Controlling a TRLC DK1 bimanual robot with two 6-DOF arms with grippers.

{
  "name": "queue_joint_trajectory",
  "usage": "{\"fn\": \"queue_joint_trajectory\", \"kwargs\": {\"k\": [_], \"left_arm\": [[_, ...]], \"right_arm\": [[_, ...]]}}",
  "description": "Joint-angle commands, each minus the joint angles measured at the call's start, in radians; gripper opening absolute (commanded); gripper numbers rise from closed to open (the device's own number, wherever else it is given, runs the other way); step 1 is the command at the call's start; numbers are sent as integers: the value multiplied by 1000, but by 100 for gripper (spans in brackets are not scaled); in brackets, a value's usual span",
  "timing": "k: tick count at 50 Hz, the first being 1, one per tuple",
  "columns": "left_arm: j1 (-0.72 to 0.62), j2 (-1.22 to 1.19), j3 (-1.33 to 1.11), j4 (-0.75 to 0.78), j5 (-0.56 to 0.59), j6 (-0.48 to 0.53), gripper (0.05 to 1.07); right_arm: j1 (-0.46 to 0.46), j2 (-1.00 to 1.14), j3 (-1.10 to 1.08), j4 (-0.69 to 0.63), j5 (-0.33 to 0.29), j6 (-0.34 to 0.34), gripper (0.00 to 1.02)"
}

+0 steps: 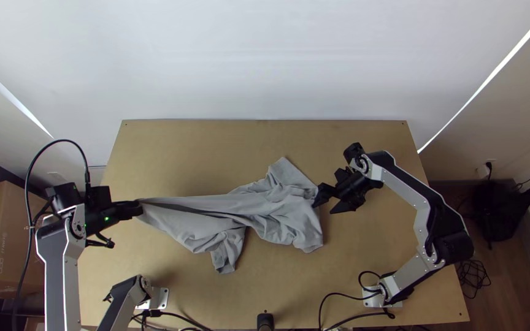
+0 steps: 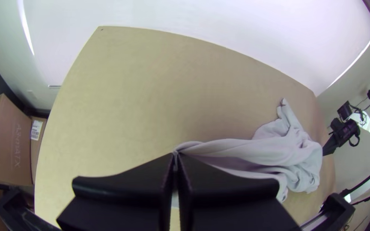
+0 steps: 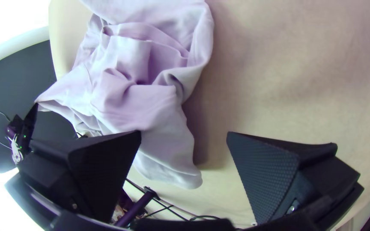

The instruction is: Fold the t-shirt

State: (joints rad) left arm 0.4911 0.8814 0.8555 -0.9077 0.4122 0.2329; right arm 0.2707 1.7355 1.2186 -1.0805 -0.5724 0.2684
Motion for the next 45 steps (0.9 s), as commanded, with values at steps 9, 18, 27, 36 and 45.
{"fn": "queue_joint_trajectory", "kwargs": {"k": [9, 18, 27, 36, 45], "left_arm": [[219, -15, -88, -19, 56, 184, 8], [322, -13, -115, -54, 79, 264, 8], [333, -35, -122, -83, 96, 267, 8], [331, -70, -121, -105, 100, 258, 8], [333, -91, -84, -131, 103, 246, 8]], "right_arm": [[22, 85, 114, 7, -26, 77, 92], [55, 122, 140, 7, -35, 84, 92], [127, 173, 167, 7, -53, 101, 92], [168, 214, 196, 17, -53, 109, 59], [173, 160, 185, 24, -52, 101, 2]]}}
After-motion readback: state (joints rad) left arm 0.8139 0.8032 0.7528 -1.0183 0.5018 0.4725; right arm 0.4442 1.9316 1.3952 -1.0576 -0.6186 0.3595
